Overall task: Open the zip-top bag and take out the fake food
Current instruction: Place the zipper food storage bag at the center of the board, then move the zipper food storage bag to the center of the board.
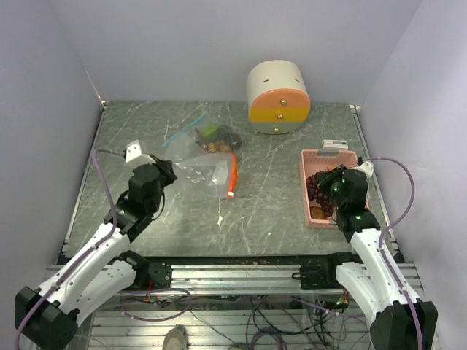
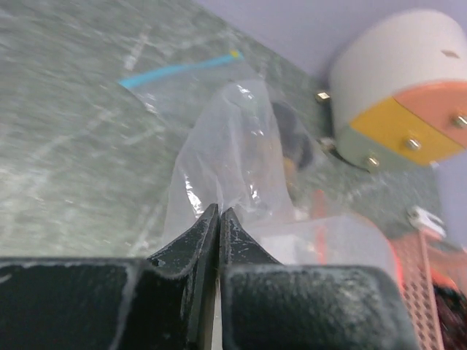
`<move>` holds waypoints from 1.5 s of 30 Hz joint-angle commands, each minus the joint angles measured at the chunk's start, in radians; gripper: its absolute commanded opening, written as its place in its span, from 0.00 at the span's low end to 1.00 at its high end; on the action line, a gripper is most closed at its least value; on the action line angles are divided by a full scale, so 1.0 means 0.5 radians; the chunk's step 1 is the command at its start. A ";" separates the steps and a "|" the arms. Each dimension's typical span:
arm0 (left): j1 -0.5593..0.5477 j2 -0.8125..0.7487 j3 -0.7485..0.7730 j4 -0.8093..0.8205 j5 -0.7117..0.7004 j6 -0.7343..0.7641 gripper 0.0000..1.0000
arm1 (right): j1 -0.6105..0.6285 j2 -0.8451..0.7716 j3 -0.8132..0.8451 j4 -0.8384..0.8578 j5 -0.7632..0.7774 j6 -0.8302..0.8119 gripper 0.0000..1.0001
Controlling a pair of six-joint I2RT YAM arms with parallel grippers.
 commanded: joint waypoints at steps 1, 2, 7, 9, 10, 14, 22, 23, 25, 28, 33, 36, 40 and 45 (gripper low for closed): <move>0.380 0.041 0.064 -0.129 0.225 0.100 0.14 | -0.002 0.006 -0.023 0.031 -0.090 -0.053 0.13; 0.499 0.065 0.064 -0.144 0.300 0.079 0.14 | -0.002 0.005 -0.033 0.043 -0.106 -0.059 0.13; 1.045 0.025 -0.105 -0.097 0.573 -0.052 0.13 | -0.003 0.007 -0.041 0.014 -0.101 -0.133 0.14; 1.278 -0.006 -0.229 -0.020 0.696 -0.096 0.14 | -0.003 0.000 -0.042 0.012 -0.113 -0.156 0.14; 1.385 0.003 -0.279 0.032 0.769 -0.119 0.13 | -0.001 0.000 -0.046 0.020 -0.125 -0.163 0.14; 1.699 0.175 -0.433 0.255 1.041 -0.204 0.13 | -0.001 0.040 -0.075 0.137 -0.246 -0.160 0.14; 1.824 0.137 -0.465 0.206 0.937 -0.182 0.46 | 0.159 0.297 -0.104 0.518 -0.414 -0.198 0.34; 1.824 0.085 -0.449 0.156 0.909 -0.171 0.55 | 0.236 0.354 -0.062 0.510 -0.337 -0.226 0.36; 1.824 -0.031 -0.422 0.047 0.870 -0.171 0.71 | 0.432 0.483 0.041 0.478 -0.153 -0.283 0.41; 1.829 -0.227 -0.411 -0.089 0.904 -0.202 0.85 | 0.664 0.700 0.209 0.502 -0.008 -0.339 0.46; 1.824 -0.576 -0.384 -0.290 1.047 -0.276 0.88 | 0.933 1.224 0.556 0.601 0.011 -0.435 0.54; 1.822 -0.808 -0.379 -0.398 1.162 -0.312 0.84 | 1.092 1.574 0.859 0.603 0.037 -0.503 0.62; 1.822 -1.019 -0.312 -0.561 1.253 -0.289 0.80 | 1.274 2.022 1.309 0.603 0.128 -0.622 0.67; 1.822 -0.993 -0.299 -0.540 1.485 -0.168 0.78 | 1.401 2.469 1.743 0.667 0.376 -0.853 0.68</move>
